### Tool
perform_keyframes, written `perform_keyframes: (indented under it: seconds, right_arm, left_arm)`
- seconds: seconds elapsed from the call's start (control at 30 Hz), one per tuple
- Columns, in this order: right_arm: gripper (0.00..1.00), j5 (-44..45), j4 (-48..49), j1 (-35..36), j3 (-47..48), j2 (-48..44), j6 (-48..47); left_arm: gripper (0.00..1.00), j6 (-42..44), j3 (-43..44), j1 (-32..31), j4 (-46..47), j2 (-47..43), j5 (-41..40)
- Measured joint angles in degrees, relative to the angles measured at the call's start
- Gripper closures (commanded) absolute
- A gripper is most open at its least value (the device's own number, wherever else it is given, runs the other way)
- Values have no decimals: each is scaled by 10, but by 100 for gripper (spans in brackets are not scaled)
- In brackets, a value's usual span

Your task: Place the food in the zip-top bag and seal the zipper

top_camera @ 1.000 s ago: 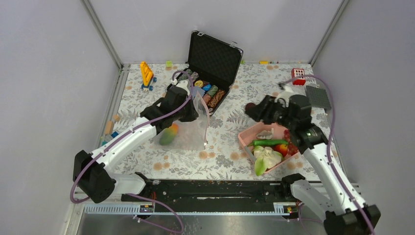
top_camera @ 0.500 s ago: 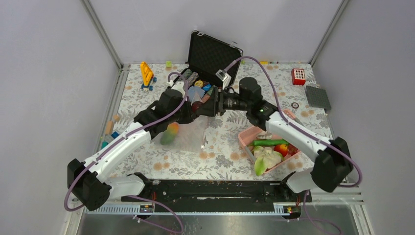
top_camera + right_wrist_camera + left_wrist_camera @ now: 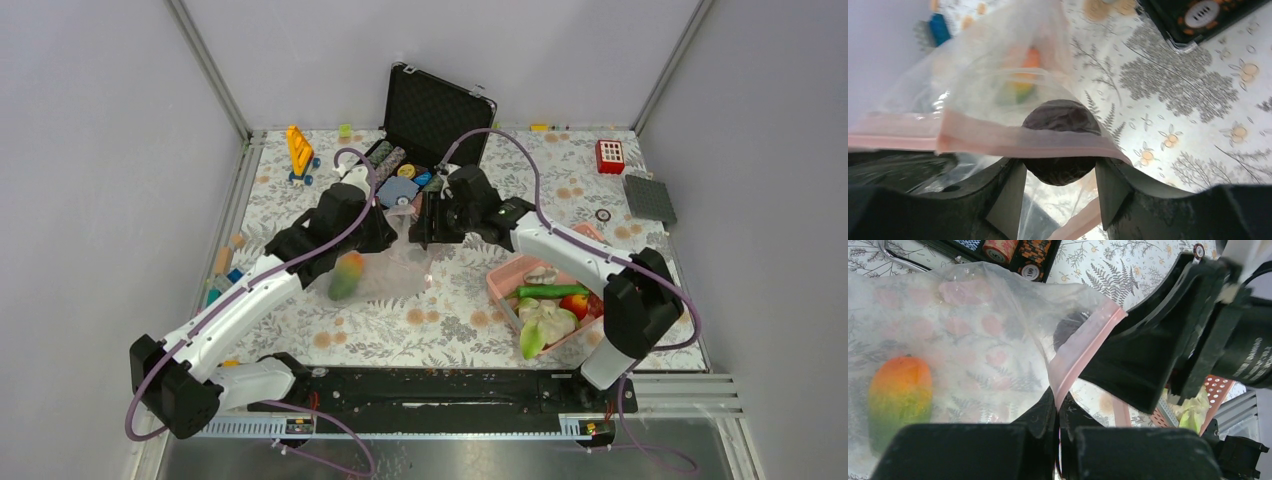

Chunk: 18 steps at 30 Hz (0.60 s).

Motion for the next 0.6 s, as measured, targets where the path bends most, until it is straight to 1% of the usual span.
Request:
perform_keyframes:
  seconds: [0.03, 0.07, 0.1, 0.13, 0.2, 0.37, 0.5, 0.6]
  right_arm:
    - [24, 16, -17, 5, 5, 6, -6]
    - [11, 32, -37, 11, 13, 12, -14]
    - [2, 45, -49, 17, 20, 15, -21]
    - [1, 54, -58, 23, 25, 15, -26]
    - [0, 66, -70, 33, 35, 14, -44]
    - [0, 64, -89, 39, 45, 3, -71]
    - [0, 51, -102, 39, 45, -31, -92]
    - [0, 56, -106, 38, 43, -75, -110]
  left_arm:
    - [100, 0, 0, 0, -1, 0, -2]
    - [100, 0, 0, 0, -1, 0, -3]
    - [100, 0, 0, 0, -1, 0, -4]
    - [100, 0, 0, 0, -1, 0, -5]
    - [100, 0, 0, 0, -1, 0, -7]
    - [100, 0, 0, 0, -1, 0, -11]
    - [100, 0, 0, 0, -1, 0, -13]
    - [100, 0, 0, 0, 0, 0, -15]
